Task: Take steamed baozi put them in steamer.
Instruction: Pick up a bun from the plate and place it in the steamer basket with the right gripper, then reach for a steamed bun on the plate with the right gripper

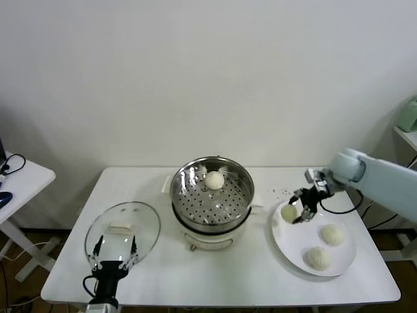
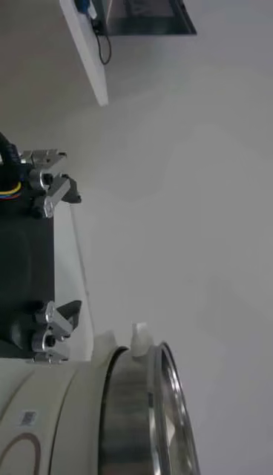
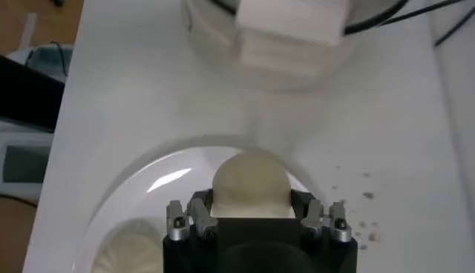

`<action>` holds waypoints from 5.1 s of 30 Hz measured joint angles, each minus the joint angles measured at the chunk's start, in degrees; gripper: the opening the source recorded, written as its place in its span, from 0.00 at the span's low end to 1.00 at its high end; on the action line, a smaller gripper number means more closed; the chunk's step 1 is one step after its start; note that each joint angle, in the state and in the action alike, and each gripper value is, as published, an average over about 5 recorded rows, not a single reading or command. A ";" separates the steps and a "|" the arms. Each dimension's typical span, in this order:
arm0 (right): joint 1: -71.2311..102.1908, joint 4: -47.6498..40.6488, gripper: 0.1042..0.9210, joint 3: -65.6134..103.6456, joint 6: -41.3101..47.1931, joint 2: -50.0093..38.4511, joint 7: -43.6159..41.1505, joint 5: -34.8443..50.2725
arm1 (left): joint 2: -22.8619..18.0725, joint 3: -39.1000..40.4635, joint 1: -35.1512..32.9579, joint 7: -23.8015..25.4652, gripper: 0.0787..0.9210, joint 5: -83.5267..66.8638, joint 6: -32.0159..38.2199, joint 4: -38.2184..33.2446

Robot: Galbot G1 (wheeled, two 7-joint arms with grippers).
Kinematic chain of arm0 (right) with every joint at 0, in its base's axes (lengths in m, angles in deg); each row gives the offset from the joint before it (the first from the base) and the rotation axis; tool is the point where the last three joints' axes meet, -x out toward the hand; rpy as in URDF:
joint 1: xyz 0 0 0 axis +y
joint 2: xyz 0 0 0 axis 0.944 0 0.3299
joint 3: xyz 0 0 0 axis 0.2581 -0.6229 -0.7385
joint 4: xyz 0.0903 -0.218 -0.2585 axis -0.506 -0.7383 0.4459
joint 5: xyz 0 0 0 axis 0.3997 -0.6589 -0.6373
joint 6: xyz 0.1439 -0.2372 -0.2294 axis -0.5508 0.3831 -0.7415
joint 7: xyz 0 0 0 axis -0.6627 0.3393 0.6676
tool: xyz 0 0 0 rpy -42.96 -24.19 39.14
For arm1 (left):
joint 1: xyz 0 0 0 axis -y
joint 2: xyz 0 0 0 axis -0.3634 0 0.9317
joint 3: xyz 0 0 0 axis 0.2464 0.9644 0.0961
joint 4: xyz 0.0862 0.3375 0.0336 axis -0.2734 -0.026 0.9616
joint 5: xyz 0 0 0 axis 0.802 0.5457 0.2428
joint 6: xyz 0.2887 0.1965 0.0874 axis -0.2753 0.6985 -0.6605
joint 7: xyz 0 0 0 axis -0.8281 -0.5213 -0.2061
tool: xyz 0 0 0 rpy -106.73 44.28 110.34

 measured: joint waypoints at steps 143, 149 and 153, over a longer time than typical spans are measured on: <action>24.64 11.96 0.88 17.06 -3.51 -15.02 -3.69 -21.90 | -0.45 2.27 -1.16 -2.60 0.88 -1.75 0.28 1.04; 26.06 11.35 0.88 17.78 -3.50 -14.34 -3.58 -22.57 | -0.72 2.46 -0.74 -2.63 0.88 -1.71 0.23 1.26; 26.82 11.08 0.88 18.05 -3.47 -14.03 -3.52 -22.90 | -0.99 2.68 -0.57 -2.64 0.88 -1.59 0.17 1.38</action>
